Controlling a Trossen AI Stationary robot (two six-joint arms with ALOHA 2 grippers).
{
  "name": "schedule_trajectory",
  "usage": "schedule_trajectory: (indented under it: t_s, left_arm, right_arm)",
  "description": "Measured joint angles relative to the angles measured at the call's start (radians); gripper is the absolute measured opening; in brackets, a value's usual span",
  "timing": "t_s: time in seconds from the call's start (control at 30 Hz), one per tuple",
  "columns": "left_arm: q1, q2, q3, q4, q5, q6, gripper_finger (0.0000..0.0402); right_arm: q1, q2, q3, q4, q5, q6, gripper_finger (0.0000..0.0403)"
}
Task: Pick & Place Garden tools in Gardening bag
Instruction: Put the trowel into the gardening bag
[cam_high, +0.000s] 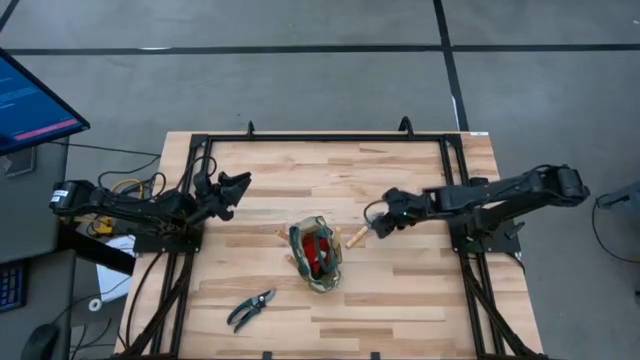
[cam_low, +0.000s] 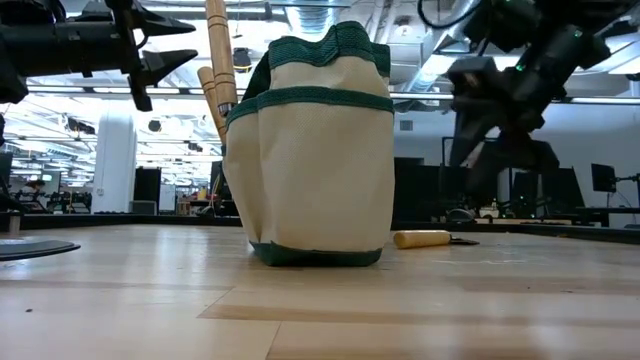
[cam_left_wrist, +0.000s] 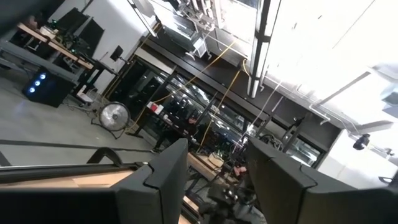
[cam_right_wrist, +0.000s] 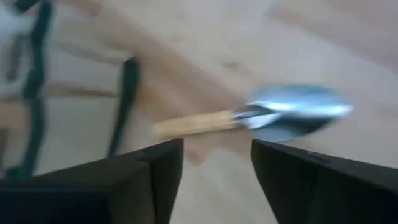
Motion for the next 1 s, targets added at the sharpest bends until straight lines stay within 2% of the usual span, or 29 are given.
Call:
schedule_trajectory:
  t_s: [0.13,0.33,0.43,0.53,0.73,1.0]
  left_arm:
    - [0.0,0.001,0.0,0.0,0.013,0.0,0.0166]
    - [0.0,0.001,0.0,0.0,0.014,0.0,0.0166]
    - [0.0,0.001,0.0,0.0,0.013,0.0,0.0166]
    - [0.0,0.001,0.0,0.0,0.013,0.0,0.0166]
    - [0.0,0.001,0.0,0.001,0.014,-0.003,0.0166]
    - [0.0,0.001,0.0,0.001,0.021,-0.003,0.0166]
  right_arm:
    - [0.02,0.082,0.002,0.161,0.002,-0.003,0.0188]
    - [0.011,0.24,0.005,0.292,0.022,-0.033,0.0147]
    - [0.016,0.317,0.048,0.302,0.024,-0.077,0.0128]
    - [0.019,0.382,0.122,0.256,0.021,-0.139,0.0114]
    - [0.054,0.461,0.263,-0.004,0.019,-0.259,0.0101]
    - [0.138,0.444,0.273,-0.301,0.02,-0.287,0.01]
